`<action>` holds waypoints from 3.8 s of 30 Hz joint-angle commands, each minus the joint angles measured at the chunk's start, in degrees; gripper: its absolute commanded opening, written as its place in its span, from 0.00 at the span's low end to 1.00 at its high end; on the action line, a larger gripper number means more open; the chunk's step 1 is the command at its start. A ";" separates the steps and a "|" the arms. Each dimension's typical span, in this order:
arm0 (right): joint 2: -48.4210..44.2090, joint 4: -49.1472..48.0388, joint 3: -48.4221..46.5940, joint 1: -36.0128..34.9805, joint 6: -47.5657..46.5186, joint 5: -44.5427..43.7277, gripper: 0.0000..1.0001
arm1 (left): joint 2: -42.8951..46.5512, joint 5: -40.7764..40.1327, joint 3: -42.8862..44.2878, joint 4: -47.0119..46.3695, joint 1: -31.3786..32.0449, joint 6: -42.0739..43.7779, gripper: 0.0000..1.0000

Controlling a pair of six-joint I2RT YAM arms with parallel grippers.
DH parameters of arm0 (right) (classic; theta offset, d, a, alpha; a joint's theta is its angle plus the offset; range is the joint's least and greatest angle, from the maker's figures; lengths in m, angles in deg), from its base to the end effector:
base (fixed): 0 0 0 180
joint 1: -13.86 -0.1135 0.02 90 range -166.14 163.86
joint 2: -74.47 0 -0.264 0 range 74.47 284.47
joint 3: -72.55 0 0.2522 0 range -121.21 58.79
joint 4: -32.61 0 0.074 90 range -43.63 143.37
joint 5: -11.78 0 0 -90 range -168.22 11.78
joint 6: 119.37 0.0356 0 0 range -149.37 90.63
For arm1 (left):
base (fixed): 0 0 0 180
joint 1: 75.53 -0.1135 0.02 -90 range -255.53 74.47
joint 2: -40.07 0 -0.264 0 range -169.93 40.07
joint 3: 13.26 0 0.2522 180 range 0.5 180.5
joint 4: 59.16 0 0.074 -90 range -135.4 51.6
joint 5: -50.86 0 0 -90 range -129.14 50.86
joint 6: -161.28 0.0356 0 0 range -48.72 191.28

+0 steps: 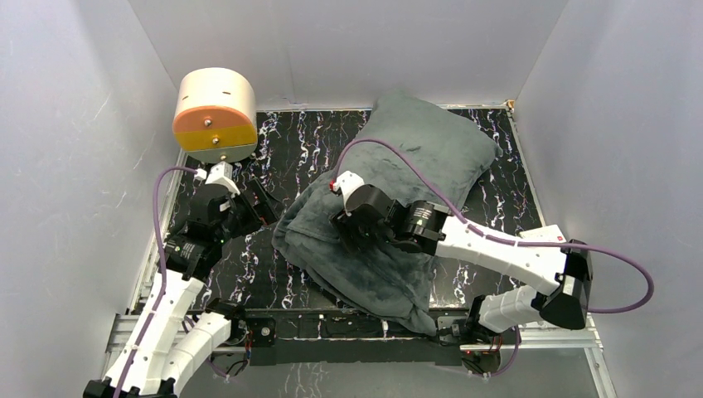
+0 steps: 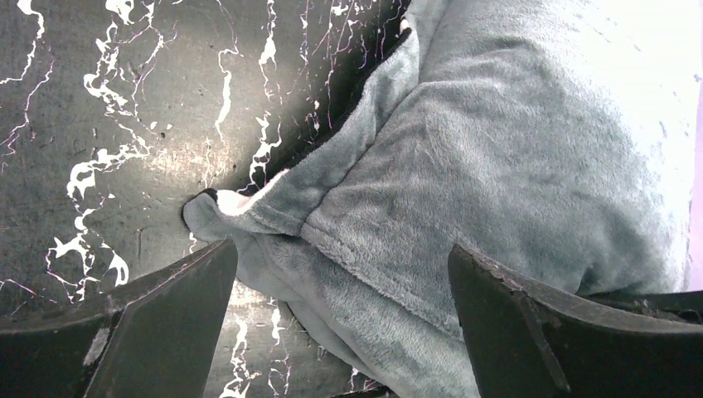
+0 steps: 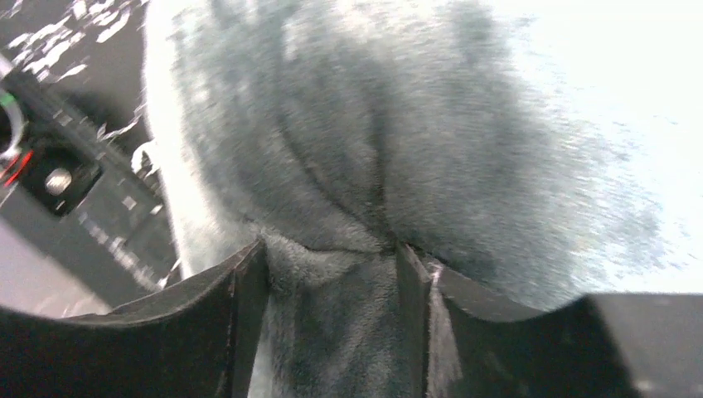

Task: Remove the pillowcase from the pillow
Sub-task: Remove the pillow from the pillowcase.

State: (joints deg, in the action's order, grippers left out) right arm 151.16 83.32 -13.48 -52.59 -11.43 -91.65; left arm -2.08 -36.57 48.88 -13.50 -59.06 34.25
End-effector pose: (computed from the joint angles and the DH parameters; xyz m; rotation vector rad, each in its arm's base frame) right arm 0.1233 0.2622 0.3395 -0.8395 2.1632 0.5011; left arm 0.1530 -0.0469 0.3294 -0.3418 2.0488 -0.6295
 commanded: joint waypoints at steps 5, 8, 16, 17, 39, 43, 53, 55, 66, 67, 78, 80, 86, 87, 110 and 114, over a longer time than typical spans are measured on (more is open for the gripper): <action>3.58 -7.50 0.25 7.41 8.12 -17.86 0.31 | 2.11 -0.82 2.78 5.09 0.00 2.43 0.98; 5.68 -9.42 -2.15 12.28 11.57 -6.30 0.20 | 3.37 -0.97 1.81 5.94 -0.02 2.41 0.98; 1.49 -21.07 -2.95 12.76 9.03 13.90 0.20 | 4.96 7.93 -2.65 0.78 0.03 -2.02 0.98; 0.99 -20.86 -3.15 12.80 8.23 15.20 0.32 | 5.08 9.80 -3.39 -0.76 0.05 -2.57 0.98; 6.69 0.83 -13.94 4.58 -0.50 -13.26 0.02 | 5.87 21.06 -12.80 -10.40 0.09 -8.56 0.95; -0.20 -8.39 -8.84 4.64 1.58 -10.18 0.00 | 2.76 25.61 -15.62 -18.18 0.09 -10.70 0.92; -7.13 -17.59 2.91 5.77 11.37 -7.11 0.00 | -8.34 21.97 -11.40 -35.71 14.11 -12.34 0.91; -9.24 -18.59 5.46 5.72 12.14 -9.14 0.00 | -12.78 19.37 -10.50 -35.77 17.82 -11.89 0.85; -11.08 -21.93 12.67 5.76 9.01 -4.38 0.00 | -14.07 8.53 -13.53 -36.63 24.01 -11.44 0.49; -11.56 -23.50 13.09 5.73 8.12 -3.93 0.00 | -15.19 9.56 -13.32 -36.92 24.25 -10.69 0.38; -11.62 -19.28 7.74 5.79 -4.57 -25.63 0.00 | -0.73 1.21 -24.41 -24.64 25.89 -12.17 0.00; -10.34 -18.60 7.72 5.74 -5.47 -34.81 0.00 | 1.13 -1.04 -23.71 -18.89 25.98 -13.79 0.00; -4.32 -13.93 10.11 7.21 -4.02 -34.99 0.00 | 10.76 -8.58 -26.03 -7.20 25.98 -20.63 0.00; -3.49 -12.96 10.69 7.27 -2.53 -31.41 0.00 | 11.57 -8.47 -26.14 -7.40 25.98 -20.80 0.00; -9.01 -17.22 13.02 7.22 2.89 -15.42 0.00 | -13.73 -12.14 -2.87 -6.26 25.98 -9.46 0.58; -9.98 -17.52 11.77 7.24 1.57 -17.90 0.00 | -12.41 -13.81 -5.54 -7.03 25.97 -9.42 0.24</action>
State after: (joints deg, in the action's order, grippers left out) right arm 143.07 63.45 1.19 -45.03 -9.36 -108.44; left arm -16.42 -46.25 45.05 -23.93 -33.14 24.15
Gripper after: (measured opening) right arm 0.017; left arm 0.405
